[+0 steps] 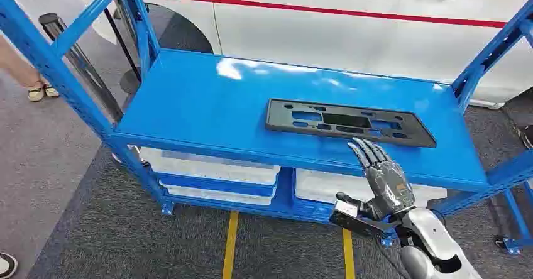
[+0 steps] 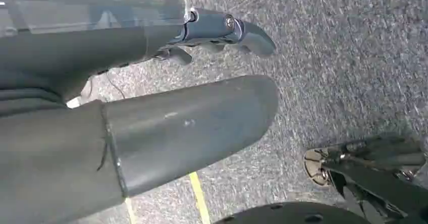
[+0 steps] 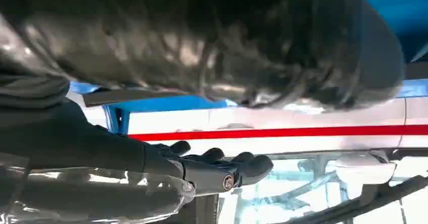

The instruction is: Take the parts from the cabinet and place them on the table.

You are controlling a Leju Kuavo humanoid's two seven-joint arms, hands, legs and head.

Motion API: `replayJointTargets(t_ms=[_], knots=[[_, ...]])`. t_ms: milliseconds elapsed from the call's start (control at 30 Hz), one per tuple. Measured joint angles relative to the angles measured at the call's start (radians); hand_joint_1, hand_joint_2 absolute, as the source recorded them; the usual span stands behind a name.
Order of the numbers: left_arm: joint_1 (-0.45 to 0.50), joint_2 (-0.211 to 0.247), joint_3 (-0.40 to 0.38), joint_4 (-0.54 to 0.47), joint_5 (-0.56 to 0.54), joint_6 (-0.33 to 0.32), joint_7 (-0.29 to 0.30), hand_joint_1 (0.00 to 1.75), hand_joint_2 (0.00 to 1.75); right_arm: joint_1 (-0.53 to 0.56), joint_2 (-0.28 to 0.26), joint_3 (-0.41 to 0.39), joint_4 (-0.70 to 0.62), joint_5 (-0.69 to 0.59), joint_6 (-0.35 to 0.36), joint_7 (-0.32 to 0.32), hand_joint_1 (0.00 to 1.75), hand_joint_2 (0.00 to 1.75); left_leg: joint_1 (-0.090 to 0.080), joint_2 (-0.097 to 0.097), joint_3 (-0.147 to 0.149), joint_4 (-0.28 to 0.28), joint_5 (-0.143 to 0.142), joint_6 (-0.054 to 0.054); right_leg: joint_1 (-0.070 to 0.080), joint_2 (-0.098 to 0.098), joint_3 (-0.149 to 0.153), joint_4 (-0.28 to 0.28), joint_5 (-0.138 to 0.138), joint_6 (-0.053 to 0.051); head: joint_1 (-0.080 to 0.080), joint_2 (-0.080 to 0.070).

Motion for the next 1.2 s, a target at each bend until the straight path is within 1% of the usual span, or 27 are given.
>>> replayJointTargets(t_ms=[67,100,133,167,333,367,400,433,467,500,533,567,600,633,667,700,733,767,800,867,900,933,1033,1067,1100,1133,1200], knots=[[0.002,0.0,0.0,0.0,0.0,0.0,0.0,0.0,0.0,0.0,0.0,-0.005,0.0,0.0,0.0,0.0,0.0,0.0,-0.009,0.0,0.031,-0.001,-0.02,0.0,0.013,0.0,0.042,-0.152,0.114,-0.027,0.0,0.0],[0.003,-0.001,0.0,0.0,0.001,0.001,0.0,0.0,0.0,0.0,0.0,-0.009,0.0,0.0,0.0,0.0,0.0,0.0,-0.009,0.0,0.034,-0.004,-0.029,0.0,0.024,0.0,0.065,-0.234,0.18,-0.047,0.0,0.0],[0.003,-0.007,0.0,0.002,0.001,0.0,0.0,0.0,0.0,0.001,-0.001,-0.013,0.001,-0.002,0.001,0.001,0.0,0.0,-0.009,0.0,0.048,-0.004,-0.034,-0.003,0.031,-0.002,0.062,-0.244,0.174,-0.059,-0.004,0.0],[0.003,-0.006,0.0,0.002,0.001,0.0,0.0,0.0,0.0,0.001,-0.001,-0.013,0.001,-0.003,0.002,0.002,0.0,0.0,-0.01,-0.001,0.044,-0.005,-0.035,-0.005,0.035,-0.004,0.06,-0.245,0.163,-0.06,-0.004,0.0],[0.002,-0.006,0.0,0.002,0.001,0.0,0.0,0.0,0.0,0.001,-0.001,-0.013,0.002,-0.003,0.003,0.003,0.0,0.0,-0.008,-0.003,0.043,-0.007,-0.036,-0.006,0.035,-0.004,0.061,-0.254,0.161,-0.061,-0.003,0.0],[-0.002,-0.006,0.0,0.002,0.001,0.0,0.0,0.0,0.0,0.001,-0.002,-0.016,-0.001,-0.003,0.004,0.003,0.0,0.0,-0.004,-0.002,0.041,-0.012,-0.039,-0.012,0.039,-0.001,0.072,-0.268,0.171,-0.062,-0.001,0.0],[-0.004,-0.006,0.0,0.002,0.001,0.0,0.0,0.0,0.0,0.001,-0.003,-0.018,-0.001,-0.003,0.005,0.003,0.0,0.0,-0.004,-0.002,0.048,-0.018,-0.037,-0.016,0.042,0.0,0.073,-0.275,0.178,-0.067,-0.001,0.0],[-0.004,-0.006,0.0,0.002,0.001,-0.001,-0.002,0.0,0.0,0.001,-0.003,-0.021,0.0,-0.005,0.008,0.004,0.0,0.0,-0.005,0.002,0.059,-0.009,-0.025,-0.024,0.042,0.001,0.086,-0.289,0.177,-0.072,0.0,0.0],[-0.006,-0.005,0.0,0.002,0.0,0.002,-0.004,0.0,0.0,-0.001,-0.002,-0.028,-0.001,-0.01,0.015,0.004,0.0,0.0,-0.001,0.004,-0.049,0.19,-0.078,-0.042,0.02,0.001,0.139,-0.315,0.165,-0.072,-0.003,0.0],[-0.005,-0.005,0.0,0.002,0.0,0.002,-0.005,0.0,0.0,0.001,-0.001,-0.028,-0.001,-0.011,0.017,0.004,0.0,0.0,0.003,0.004,-0.092,0.248,-0.116,-0.047,0.02,0.0,0.145,-0.315,0.157,-0.07,-0.003,0.0],[-0.005,-0.004,0.0,0.002,0.0,0.002,-0.005,0.0,0.0,0.002,-0.001,-0.028,0.0,-0.012,0.017,0.004,0.0,0.0,0.005,0.004,-0.123,0.28,-0.14,-0.052,0.019,0.0,0.152,-0.314,0.15,-0.067,-0.004,0.0],[-0.005,-0.003,0.0,0.002,0.0,0.002,-0.005,0.0,0.0,0.002,0.0,-0.028,0.0,-0.013,0.019,0.004,0.0,0.0,0.008,0.004,-0.135,0.273,-0.133,-0.057,0.017,0.0,0.161,-0.312,0.142,-0.064,-0.003,0.0],[-0.002,-0.003,0.0,0.002,-0.003,0.002,-0.004,0.0,0.0,0.003,0.001,-0.028,0.0,-0.013,0.019,0.004,0.0,0.0,0.01,0.004,-0.128,0.228,-0.099,-0.06,0.014,0.001,0.172,-0.309,0.132,-0.06,-0.004,0.0],[0.001,-0.002,0.0,0.002,-0.004,0.003,-0.004,0.0,0.0,0.004,0.001,-0.028,0.0,-0.013,0.019,0.004,0.0,0.0,0.012,0.004,-0.107,0.159,-0.045,-0.064,0.011,0.003,0.182,-0.307,0.124,-0.056,-0.003,0.0],[0.002,0.0,0.0,0.002,-0.005,0.004,-0.004,0.0,0.0,0.005,0.001,-0.029,0.0,-0.014,0.019,0.004,0.0,0.0,0.014,0.005,-0.076,0.066,0.026,-0.065,0.009,0.003,0.194,-0.303,0.112,-0.05,-0.004,0.0],[0.003,0.001,0.0,0.002,-0.006,0.005,-0.004,0.0,0.0,0.006,0.001,-0.032,0.0,-0.015,0.019,0.004,0.0,0.0,0.013,0.006,-0.058,0.006,0.067,-0.059,0.007,0.002,0.194,-0.301,0.101,-0.041,-0.003,0.0],[0.002,0.001,0.0,0.003,-0.006,0.005,-0.004,0.0,0.0,0.006,0.001,-0.035,0.0,-0.017,0.019,0.003,0.0,0.0,0.003,0.006,-0.07,0.006,0.024,-0.054,0.009,0.003,0.199,-0.296,0.097,-0.034,-0.003,0.0],[-0.003,0.001,-0.001,0.002,-0.006,0.007,-0.004,0.0,0.0,0.005,0.001,-0.038,-0.001,-0.018,0.019,0.002,0.0,0.0,0.003,0.006,-0.062,0.007,0.038,-0.039,0.009,0.002,0.195,-0.297,0.092,-0.027,-0.003,0.0],[-0.004,0.001,-0.001,0.002,-0.006,0.007,-0.004,0.0,0.0,0.005,0.001,-0.039,-0.001,-0.019,0.019,0.001,0.0,0.0,0.003,0.004,-0.066,0.004,0.05,-0.028,0.011,0.001,0.201,-0.293,0.093,-0.02,-0.002,0.0],[-0.002,0.0,-0.001,0.002,-0.007,0.007,-0.005,0.0,0.0,0.005,0.001,-0.041,-0.001,-0.02,0.019,0.0,0.0,0.0,0.007,0.004,-0.048,-0.001,0.049,-0.014,0.01,0.002,0.207,-0.287,0.092,-0.012,-0.003,0.0],[0.001,0.002,-0.001,0.002,-0.007,0.008,-0.004,0.0,0.0,0.006,0.0,-0.044,-0.001,-0.02,0.018,0.0,0.0,0.0,0.008,0.005,-0.039,-0.006,0.047,-0.01,0.007,0.001,0.2,-0.263,0.085,-0.01,-0.002,0.0],[0.0,0.002,-0.001,0.002,-0.007,0.01,-0.004,0.0,0.0,0.002,0.0,-0.047,-0.002,-0.02,0.018,-0.001,0.0,0.0,0.009,0.005,-0.035,-0.007,0.044,-0.005,0.006,0.0,0.174,-0.215,0.072,-0.005,-0.001,0.0],[-0.002,0.002,-0.001,0.002,-0.008,0.009,-0.005,0.0,0.0,0.007,0.0,-0.047,-0.002,-0.02,0.018,-0.001,0.0,0.0,0.006,0.003,-0.03,-0.007,0.032,0.001,0.004,0.001,0.041,-0.009,-0.023,0.005,-0.001,0.0],[-0.002,0.002,-0.001,0.002,-0.008,0.009,-0.005,0.0,0.0,0.009,0.0,-0.047,-0.002,-0.02,0.018,-0.001,0.0,0.0,0.004,0.002,-0.025,-0.007,0.027,0.0,0.005,0.001,0.013,0.02,-0.026,0.004,-0.001,0.0],[-0.002,0.002,-0.001,0.002,-0.008,0.009,-0.004,0.0,0.0,0.009,0.0,-0.047,-0.002,-0.02,0.018,-0.001,0.0,0.0,0.003,0.002,-0.015,-0.007,0.02,0.0,0.005,0.001,0.009,-0.002,0.004,0.001,-0.001,0.0],[-0.001,0.002,-0.001,0.002,-0.008,0.009,-0.004,0.0,0.0,0.009,0.0,-0.048,-0.002,-0.02,0.018,-0.001,0.0,0.0,0.001,0.002,-0.004,-0.007,0.013,0.0,0.006,0.0,0.028,-0.063,0.053,-0.003,-0.001,0.0],[0.0,0.002,-0.001,0.002,-0.008,0.009,-0.004,0.0,0.0,0.009,0.0,-0.048,-0.002,-0.02,0.018,-0.001,0.0,0.0,-0.003,0.002,0.02,-0.008,-0.002,-0.002,0.014,0.0,0.095,-0.242,0.17,-0.023,-0.001,0.0]])
